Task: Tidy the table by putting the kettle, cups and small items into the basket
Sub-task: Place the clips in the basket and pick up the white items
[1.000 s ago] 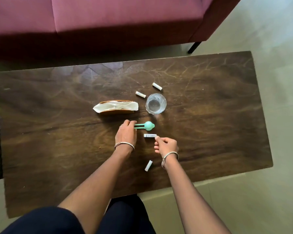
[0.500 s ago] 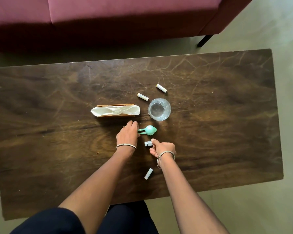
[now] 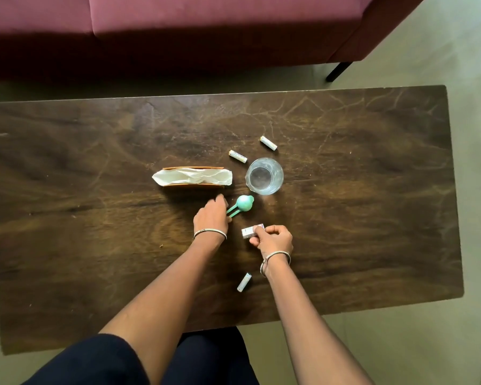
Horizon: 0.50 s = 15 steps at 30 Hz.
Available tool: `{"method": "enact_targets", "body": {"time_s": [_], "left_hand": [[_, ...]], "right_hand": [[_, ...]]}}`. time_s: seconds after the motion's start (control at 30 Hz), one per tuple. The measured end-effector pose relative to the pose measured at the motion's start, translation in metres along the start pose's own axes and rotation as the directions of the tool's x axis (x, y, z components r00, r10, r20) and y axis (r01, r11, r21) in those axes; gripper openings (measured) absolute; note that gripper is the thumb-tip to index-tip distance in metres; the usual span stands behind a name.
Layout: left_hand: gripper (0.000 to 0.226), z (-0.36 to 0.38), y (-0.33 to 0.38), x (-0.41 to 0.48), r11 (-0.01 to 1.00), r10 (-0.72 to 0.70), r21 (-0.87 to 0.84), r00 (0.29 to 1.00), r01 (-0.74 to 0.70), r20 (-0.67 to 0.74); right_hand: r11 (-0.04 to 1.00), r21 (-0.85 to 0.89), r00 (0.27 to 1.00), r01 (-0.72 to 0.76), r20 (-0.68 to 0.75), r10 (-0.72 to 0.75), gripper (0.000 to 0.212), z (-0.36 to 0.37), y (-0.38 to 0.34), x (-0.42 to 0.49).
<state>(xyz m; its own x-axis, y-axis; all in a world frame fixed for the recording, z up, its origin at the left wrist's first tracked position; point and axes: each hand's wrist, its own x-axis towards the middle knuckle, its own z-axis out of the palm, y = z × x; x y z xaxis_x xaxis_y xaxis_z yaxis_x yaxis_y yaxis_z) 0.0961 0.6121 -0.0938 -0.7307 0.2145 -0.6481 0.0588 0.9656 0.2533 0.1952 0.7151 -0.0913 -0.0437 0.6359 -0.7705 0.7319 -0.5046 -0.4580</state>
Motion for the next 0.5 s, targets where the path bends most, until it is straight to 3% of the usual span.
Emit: {"method": "enact_targets", "body": {"time_s": [0.33, 0.5], "left_hand": [[0.011, 0.006, -0.014, -0.019, 0.993, 0.119, -0.021, 0.992, -0.12, -0.051], [0.011, 0.019, -0.043, -0.059, 0.984, 0.036, -0.165, 0.985, -0.064, -0.17]], "right_hand": [[0.998, 0.054, 0.997, 0.038, 0.06, -0.042, 0.021, -0.017, 0.018, -0.011], [0.996, 0.058, 0.993, 0.074, 0.093, -0.079, 0.021, -0.029, 0.022, -0.027]]}}
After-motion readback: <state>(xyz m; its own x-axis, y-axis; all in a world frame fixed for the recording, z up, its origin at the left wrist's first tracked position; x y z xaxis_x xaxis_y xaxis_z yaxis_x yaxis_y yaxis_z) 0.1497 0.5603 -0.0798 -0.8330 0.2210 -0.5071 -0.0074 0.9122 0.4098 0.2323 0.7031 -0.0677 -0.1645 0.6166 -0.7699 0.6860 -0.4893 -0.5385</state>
